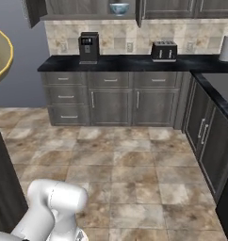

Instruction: Move the bowls from the cabinet to the plates on the dining table.

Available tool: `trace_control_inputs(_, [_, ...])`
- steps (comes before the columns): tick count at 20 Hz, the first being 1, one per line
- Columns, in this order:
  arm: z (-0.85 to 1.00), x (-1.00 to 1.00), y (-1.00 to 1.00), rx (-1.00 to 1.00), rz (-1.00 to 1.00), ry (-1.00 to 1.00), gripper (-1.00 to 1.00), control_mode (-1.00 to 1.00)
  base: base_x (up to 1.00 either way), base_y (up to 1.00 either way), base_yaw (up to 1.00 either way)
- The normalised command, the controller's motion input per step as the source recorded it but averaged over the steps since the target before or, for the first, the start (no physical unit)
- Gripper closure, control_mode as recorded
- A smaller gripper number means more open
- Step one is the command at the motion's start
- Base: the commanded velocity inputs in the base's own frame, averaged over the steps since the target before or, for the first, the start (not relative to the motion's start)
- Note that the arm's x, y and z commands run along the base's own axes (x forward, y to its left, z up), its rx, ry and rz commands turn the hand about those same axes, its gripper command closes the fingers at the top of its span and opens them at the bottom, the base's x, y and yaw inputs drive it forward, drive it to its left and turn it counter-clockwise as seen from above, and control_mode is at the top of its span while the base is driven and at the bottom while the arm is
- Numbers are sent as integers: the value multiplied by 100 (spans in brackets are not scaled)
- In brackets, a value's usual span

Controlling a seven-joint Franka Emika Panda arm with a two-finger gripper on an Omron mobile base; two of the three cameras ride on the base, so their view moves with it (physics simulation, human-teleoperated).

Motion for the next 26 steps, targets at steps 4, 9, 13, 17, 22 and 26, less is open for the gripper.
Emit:
trace_control_inputs(4, [0, 0, 0, 0, 0, 0, 100, 100, -62, -32, 0])
trace_control_inputs(9, [0, 0, 0, 0, 0, 0, 100, 100, -62, -31, 0])
trace_control_inputs(13, [0, 0, 0, 0, 0, 0, 100, 100, -62, -30, 0])
trace_control_inputs(17, [0, 0, 0, 0, 0, 0, 100, 100, -62, -29, 0])
trace_control_inputs(22, [0, 0, 0, 0, 0, 0, 100, 100, -62, -29, 0])
trace_control_inputs(26, [0, 0, 0, 0, 0, 0, 100, 100, -62, -29, 0])
